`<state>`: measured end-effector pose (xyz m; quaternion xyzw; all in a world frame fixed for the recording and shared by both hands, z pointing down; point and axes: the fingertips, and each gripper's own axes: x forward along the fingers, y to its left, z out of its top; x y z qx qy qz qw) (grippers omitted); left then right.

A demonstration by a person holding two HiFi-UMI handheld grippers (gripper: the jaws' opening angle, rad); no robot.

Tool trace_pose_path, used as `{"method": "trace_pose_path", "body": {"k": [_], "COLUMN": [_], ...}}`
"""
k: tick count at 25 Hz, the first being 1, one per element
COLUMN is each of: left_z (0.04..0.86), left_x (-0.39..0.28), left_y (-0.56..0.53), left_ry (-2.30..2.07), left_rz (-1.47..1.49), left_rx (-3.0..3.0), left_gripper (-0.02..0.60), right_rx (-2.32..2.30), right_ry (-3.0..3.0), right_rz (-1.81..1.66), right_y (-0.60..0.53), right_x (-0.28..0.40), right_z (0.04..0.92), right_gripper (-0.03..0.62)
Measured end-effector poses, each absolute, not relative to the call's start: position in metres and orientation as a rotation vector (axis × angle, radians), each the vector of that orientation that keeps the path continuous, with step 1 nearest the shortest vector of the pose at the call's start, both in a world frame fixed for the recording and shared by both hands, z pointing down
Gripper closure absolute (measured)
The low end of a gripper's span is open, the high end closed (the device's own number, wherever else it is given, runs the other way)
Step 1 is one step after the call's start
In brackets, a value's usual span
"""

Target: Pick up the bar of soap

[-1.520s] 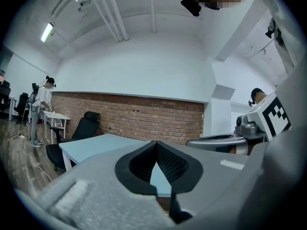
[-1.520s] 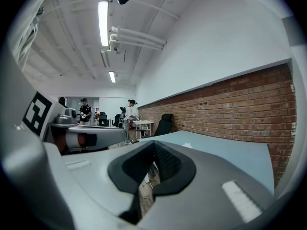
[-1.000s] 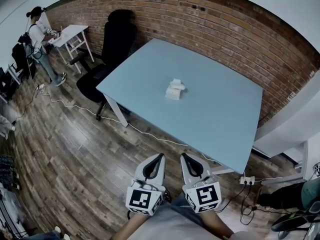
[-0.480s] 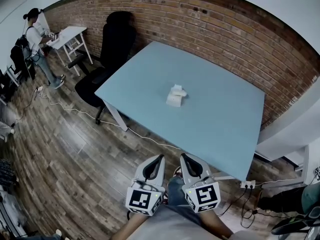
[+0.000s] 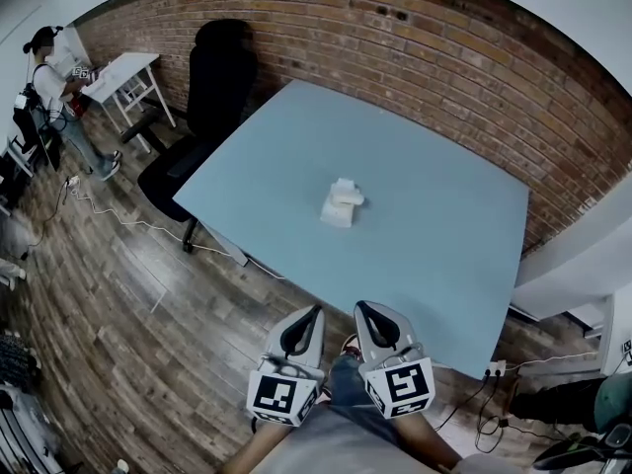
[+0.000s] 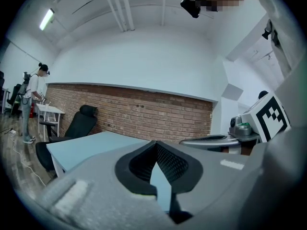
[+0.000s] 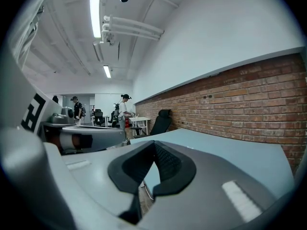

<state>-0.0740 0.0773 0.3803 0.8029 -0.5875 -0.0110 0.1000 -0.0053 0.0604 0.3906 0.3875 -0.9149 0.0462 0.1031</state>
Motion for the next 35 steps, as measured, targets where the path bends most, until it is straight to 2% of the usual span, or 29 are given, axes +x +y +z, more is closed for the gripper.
{"method": "trace_pose_path", "body": {"k": [7, 20, 35], "left_z": [0.389, 0.395, 0.421], "left_x": [-0.067, -0.046, -0.088], "left_y": [0.013, -0.082, -0.148], "left_ry": [-1.738, -1.750, -1.718], "left_rz": [-0.012, 0.056, 0.163], "left_rx": [2.354, 2.342, 2.356], "left_gripper": [0.581, 0.581, 0.581], "right_rx": [1.114, 1.031, 1.096], "right_ry": [-2.680, -2.624, -2.618], "right_rz": [0.173, 0.008, 0.084], "right_y": [-0.001, -0.090, -0.154], "right_x": [0.002, 0.019, -0.002], "right_z": [0.404, 0.418, 0.436], "right_gripper": [0.591, 0.591, 0.591]}}
